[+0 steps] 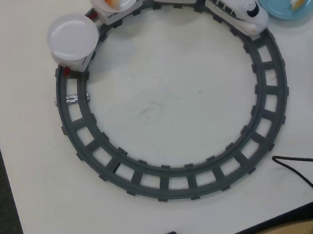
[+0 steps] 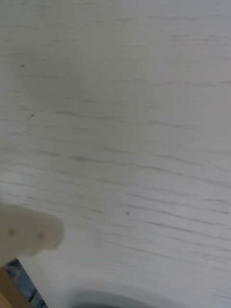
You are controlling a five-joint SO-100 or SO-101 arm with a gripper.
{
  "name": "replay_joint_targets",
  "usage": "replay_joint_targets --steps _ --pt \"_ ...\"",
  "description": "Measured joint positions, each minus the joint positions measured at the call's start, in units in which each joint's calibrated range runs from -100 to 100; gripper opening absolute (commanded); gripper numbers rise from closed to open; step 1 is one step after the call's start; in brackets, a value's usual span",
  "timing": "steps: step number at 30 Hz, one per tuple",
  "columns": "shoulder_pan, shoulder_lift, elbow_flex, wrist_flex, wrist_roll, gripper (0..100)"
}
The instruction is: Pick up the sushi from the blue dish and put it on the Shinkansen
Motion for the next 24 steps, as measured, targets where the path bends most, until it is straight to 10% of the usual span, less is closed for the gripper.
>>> replay_joint_targets --steps 24 --pt "-0.2 0.0 0.0 0.0 0.1 36"
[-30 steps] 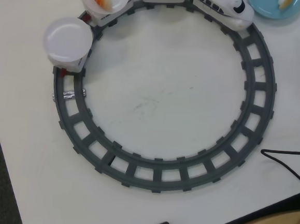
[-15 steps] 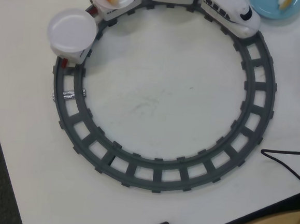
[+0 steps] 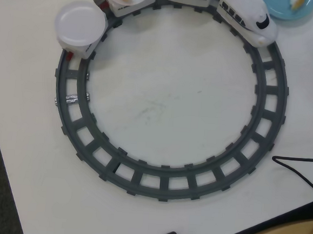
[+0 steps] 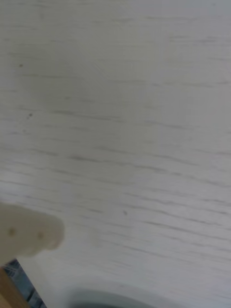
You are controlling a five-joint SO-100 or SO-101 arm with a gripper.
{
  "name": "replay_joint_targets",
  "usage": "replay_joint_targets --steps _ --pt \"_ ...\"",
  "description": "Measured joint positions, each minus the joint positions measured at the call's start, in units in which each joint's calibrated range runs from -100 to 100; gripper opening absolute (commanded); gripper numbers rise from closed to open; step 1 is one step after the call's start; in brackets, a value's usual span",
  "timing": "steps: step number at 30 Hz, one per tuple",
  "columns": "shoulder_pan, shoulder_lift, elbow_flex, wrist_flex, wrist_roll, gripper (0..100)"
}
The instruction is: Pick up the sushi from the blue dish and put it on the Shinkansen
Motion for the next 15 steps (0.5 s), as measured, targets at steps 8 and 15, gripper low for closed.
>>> replay_joint_targets --steps 8,15 --pt "0.0 0.2 0.0 -0.1 0.0 37" --pt "5.4 12.5 -7.0 -2.6 0.1 37"
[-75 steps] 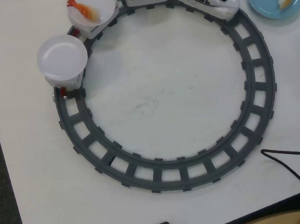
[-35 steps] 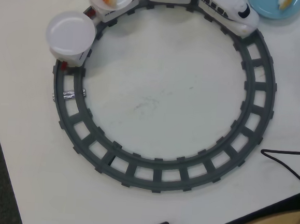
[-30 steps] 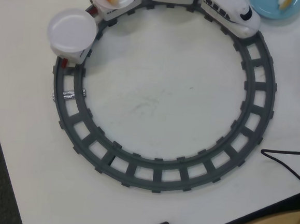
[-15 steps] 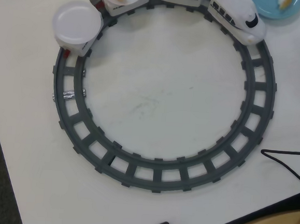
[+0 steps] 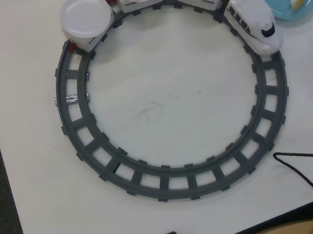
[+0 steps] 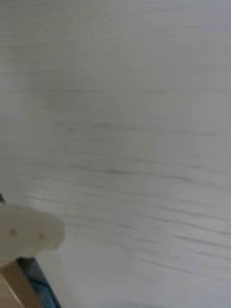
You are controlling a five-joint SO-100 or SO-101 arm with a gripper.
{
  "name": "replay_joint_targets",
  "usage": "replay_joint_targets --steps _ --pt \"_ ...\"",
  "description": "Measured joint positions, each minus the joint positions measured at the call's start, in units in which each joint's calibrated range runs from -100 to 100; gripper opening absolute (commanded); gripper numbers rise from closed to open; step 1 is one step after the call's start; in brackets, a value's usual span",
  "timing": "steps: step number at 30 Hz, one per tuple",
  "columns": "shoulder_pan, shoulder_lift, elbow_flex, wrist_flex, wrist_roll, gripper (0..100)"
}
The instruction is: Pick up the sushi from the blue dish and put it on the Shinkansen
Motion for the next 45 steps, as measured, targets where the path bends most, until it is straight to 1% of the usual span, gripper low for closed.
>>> replay_joint_targets --steps 6,11,17,22,26,29,33,41,43,45 --pt "7.0 19.0 -16.8 -7.4 -0.4 37" --pt "8.7 38.1 -34.5 -8.2 -0.4 37" --pt "7.6 61.2 -54.8 -8.9 -1.0 36" --pt "5.7 83.0 -75.3 -6.0 -0.7 36" --pt "3.9 98.4 -90.7 -0.9 2.2 36" --pt "2.7 106.1 -99.0 2.4 3.7 36" --pt "1.3 112.7 -103.7 3.7 5.6 36" --pt "-0.2 117.9 -104.1 3.7 7.9 36" --pt "0.1 118.6 -104.1 3.7 8.1 33" --pt "0.0 119.0 -104.5 3.7 8.3 28"
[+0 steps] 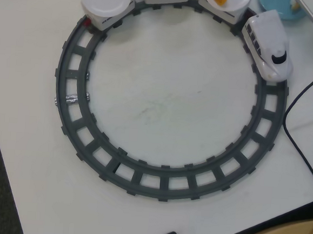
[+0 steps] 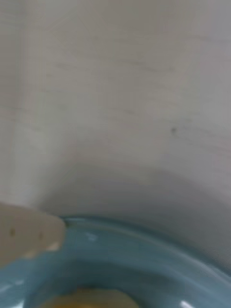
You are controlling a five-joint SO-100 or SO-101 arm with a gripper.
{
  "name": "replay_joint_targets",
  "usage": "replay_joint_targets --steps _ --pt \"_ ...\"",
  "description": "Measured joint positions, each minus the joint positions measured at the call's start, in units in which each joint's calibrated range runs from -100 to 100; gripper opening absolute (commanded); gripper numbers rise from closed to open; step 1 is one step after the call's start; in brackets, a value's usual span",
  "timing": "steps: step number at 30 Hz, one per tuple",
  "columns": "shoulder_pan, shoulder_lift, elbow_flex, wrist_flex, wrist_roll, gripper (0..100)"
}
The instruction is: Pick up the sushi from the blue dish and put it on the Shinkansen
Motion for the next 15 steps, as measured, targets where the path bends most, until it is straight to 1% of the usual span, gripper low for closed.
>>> replay_joint_targets --steps 4,10,15 --pt "-0.8 0.3 0.0 -0.6 0.5 16" --pt "-0.8 0.3 0.0 -0.7 0.7 12" --pt "-0.8 0.3 0.0 -1.3 0.7 4"
